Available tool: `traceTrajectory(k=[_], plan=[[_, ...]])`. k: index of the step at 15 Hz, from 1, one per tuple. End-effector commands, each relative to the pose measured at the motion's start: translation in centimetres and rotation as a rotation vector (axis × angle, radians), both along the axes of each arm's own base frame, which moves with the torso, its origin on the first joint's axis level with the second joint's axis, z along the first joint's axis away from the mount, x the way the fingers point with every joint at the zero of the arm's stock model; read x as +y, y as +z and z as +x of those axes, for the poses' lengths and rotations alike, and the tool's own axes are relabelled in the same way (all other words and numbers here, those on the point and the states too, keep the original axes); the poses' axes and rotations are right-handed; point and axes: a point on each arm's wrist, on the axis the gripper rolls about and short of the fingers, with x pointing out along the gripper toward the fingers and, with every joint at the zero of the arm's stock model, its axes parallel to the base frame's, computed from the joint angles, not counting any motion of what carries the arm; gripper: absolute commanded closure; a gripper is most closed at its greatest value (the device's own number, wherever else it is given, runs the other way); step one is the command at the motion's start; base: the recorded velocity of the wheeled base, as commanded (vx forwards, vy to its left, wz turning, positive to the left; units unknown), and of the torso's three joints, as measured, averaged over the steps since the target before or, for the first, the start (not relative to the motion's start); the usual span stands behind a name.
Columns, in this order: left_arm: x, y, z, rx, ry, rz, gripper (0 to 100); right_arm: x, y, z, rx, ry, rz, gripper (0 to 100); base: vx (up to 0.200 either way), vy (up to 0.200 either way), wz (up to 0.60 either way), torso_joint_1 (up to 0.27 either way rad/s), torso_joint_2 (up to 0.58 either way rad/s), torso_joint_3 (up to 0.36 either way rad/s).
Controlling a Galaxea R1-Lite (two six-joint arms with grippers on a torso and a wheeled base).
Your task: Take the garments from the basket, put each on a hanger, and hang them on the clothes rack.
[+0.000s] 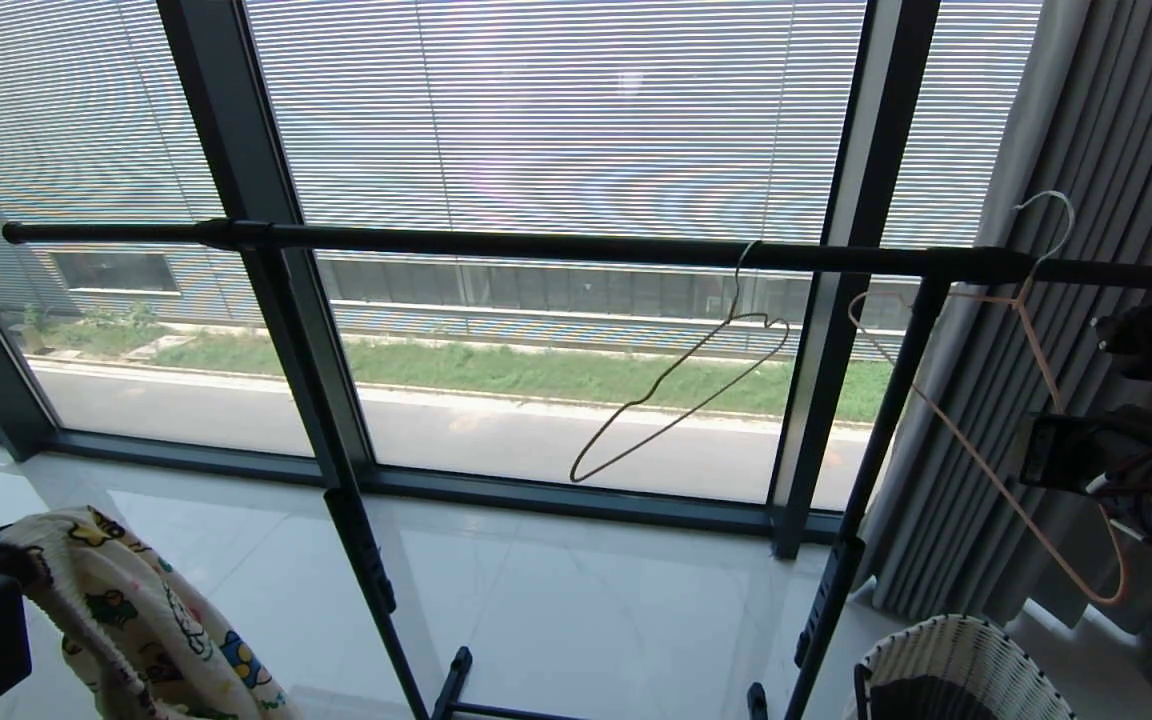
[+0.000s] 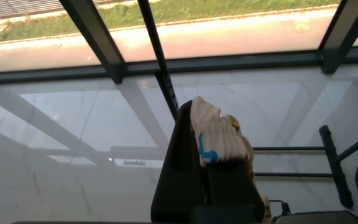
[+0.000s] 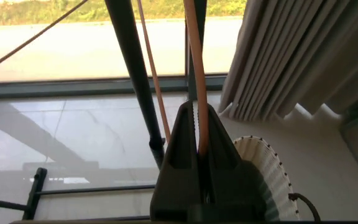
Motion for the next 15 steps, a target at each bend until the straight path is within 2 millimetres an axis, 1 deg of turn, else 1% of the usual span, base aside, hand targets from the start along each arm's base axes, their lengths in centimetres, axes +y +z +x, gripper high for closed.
traceTrajectory(k=[1,3,5,7,10,13,15], plan=[[0.0,0.0,0.0,0.002,0.001,0.000,100,-0.5,0.4,-1.6,-0.024,0.005,-0.009,100,0.000,0.000,0.00,0.000,0.00,0.000],[0.0,0.1,0.0,-0.013,0.002,0.003,100,-1.0,-0.1,-3.6,-0.024,0.019,-0.042,100,0.000,0.000,0.00,0.000,0.00,0.000],[0.0,0.2,0.2,-0.026,0.003,0.005,100,-1.4,-0.3,-4.7,-0.027,0.026,-0.053,100,0.000,0.000,0.00,0.000,0.00,0.000],[0.0,0.3,0.2,-0.029,0.003,0.005,100,-1.6,-0.5,-5.6,-0.027,0.034,-0.071,100,-0.200,0.000,0.00,0.000,0.00,0.002],[0.0,0.3,0.2,-0.033,0.003,0.005,100,-2.0,-1.3,-7.4,-0.025,0.052,-0.097,100,-0.200,0.000,0.00,0.004,0.01,0.002],[0.0,0.3,0.2,-0.036,-0.006,0.028,100,-2.1,-1.6,-8.2,-0.028,0.064,-0.099,100,-0.200,0.000,0.00,-0.004,0.00,0.001],[0.0,0.3,0.2,-0.035,-0.009,0.037,100,-2.2,-1.6,-8.3,-0.030,0.066,-0.101,100,-0.200,0.000,0.00,0.005,0.00,0.000]])
